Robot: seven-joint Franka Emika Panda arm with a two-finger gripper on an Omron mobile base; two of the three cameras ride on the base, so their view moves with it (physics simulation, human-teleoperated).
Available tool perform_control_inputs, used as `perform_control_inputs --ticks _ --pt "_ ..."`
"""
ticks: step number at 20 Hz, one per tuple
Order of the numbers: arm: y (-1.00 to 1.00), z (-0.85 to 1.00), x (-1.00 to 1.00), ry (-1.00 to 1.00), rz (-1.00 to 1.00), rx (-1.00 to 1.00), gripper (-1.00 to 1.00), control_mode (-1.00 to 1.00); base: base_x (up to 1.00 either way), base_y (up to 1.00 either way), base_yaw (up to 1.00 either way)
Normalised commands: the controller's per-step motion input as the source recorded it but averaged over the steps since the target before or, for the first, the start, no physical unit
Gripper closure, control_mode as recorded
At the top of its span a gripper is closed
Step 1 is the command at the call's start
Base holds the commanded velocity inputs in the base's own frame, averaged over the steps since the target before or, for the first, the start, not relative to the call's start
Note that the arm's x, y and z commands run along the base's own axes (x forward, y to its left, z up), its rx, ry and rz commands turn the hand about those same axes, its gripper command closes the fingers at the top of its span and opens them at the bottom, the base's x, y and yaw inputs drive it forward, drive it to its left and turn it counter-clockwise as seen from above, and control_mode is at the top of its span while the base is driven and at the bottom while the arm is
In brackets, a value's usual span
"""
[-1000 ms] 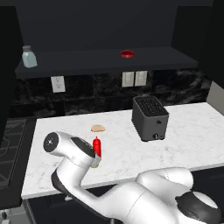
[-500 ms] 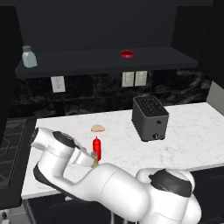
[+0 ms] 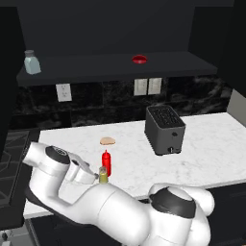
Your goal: Put the shaker and condiment bottle from the counter next to their counterparts in the cabinet.
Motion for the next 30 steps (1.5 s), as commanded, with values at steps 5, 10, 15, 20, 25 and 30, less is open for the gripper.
perform_control_inputs --ticks 5,10,15,20,25,30 --pt "-0.50 -0.45 0.00 -0.21 0.38 0.03 -1.00 -1.00 0.00 0.00 0.00" --pt "-0.59 -0.32 -0.02 -0.07 0.36 0.00 -1.00 -1.00 0.00 0.00 0.00" --pt "-0.02 0.00 0.00 0.00 0.00 0.00 -1.00 -1.00 0.00 0.00 0.00" --pt "0.02 -0.05 0.02 0.00 0.00 0.00 -1.00 -1.00 0.00 0.00 0.00" --pt "0.20 -0.32 0.25 0.00 0.03 0.01 -1.00 -1.00 0.00 0.00 0.00" --pt "0.28 -0.30 0.37 -0.01 0.05 0.03 -1.00 -1.00 0.00 0.00 0.00"
